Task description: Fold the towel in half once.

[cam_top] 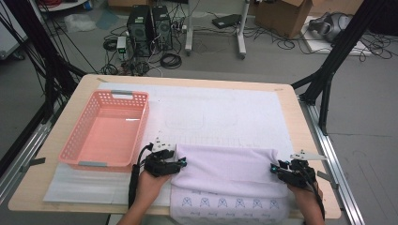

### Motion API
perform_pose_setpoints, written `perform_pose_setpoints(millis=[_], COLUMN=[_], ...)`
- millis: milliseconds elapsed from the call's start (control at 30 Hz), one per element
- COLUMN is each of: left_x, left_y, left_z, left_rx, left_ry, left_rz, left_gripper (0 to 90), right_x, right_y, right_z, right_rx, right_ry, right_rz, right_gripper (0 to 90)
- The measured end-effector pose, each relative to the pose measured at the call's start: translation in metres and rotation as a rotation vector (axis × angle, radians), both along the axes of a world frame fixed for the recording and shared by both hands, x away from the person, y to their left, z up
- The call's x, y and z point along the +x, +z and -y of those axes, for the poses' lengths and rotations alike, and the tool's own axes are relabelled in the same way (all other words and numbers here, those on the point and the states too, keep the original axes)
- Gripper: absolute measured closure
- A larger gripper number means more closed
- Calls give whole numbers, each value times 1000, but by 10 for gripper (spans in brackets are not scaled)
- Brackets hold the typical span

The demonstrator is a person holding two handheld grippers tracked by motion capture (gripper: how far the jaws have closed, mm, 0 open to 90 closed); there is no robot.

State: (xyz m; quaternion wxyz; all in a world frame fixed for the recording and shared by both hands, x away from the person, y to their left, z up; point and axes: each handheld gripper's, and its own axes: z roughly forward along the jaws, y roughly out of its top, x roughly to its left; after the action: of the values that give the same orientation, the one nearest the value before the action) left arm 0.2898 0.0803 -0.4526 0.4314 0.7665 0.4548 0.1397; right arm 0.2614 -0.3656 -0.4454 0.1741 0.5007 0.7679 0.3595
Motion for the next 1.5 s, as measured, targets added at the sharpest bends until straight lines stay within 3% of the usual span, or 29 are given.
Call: perform_pose_setpoints(millis=[100, 133, 167, 233, 333, 367, 467, 633, 733, 833, 933, 1033, 1133, 1233, 1333, 1400, 1433, 1467, 1500], left_x=[0, 1, 2, 1, 4, 5, 13, 30, 41, 56, 75, 94, 109, 118, 120, 118, 117, 116, 114], left_y=[0, 0, -1, 0, 0, 1, 10, 26, 36, 44, 47, 43, 42, 39, 30, 28, 27, 27, 28], left_z=[0, 0, 0, 2, -2, -3, -4, -6, -6, -7, -10, -11, -13, -17, -16, -15, -15, -15, -15], left_rx=[26, 8, -1, 8, -39, -50, -75, -83, -74, -68, -89, -68, -87, -138, -122, -130, -151, -161, -161], left_ry=[19, 3, -38, -38, -30, -25, -13, 18, 30, 45, 63, 70, 96, 134, 122, 127, 133, 127, 105], left_rz=[12, 8, 1, 10, -12, 3, 28, 52, 74, 96, 73, 50, 36, 40, 14, 13, 5, -7, -3], left_gripper=[612, 662, 803, 846, 856, 857, 859, 859, 860, 859, 859, 859, 859, 858, 852, 776, 618, 503, 486], right_x=[1, 0, 0, 1, 1, 1, 3, 11, 21, 38, 58, 78, 94, 109, 119, 122, 122, 123, 123], right_y=[-1, -1, -1, 0, -2, -2, 1, 6, 13, 21, 28, 33, 34, 34, 34, 33, 31, 30, 29], right_z=[0, -2, -3, -2, 1, 2, 3, 2, 1, -2, -5, -8, -12, -15, -18, -18, -18, -17, -17], right_rx=[45, 37, 27, 30, 72, 81, 77, 79, 108, 100, 90, 77, 64, 53, 48, 40, 38, 41, 50], right_ry=[29, 26, 31, 32, 27, 27, 18, 2, -12, -21, -29, -33, -38, -51, -59, -63, -66, -69, -78], right_rz=[-13, -7, -7, -13, -10, -7, 18, 59, 88, 117, 131, 138, 131, 120, 98, 86, 74, 57, 44], right_gripper=[834, 836, 842, 849, 853, 854, 857, 858, 858, 858, 858, 857, 857, 856, 855, 851, 829, 773, 662])
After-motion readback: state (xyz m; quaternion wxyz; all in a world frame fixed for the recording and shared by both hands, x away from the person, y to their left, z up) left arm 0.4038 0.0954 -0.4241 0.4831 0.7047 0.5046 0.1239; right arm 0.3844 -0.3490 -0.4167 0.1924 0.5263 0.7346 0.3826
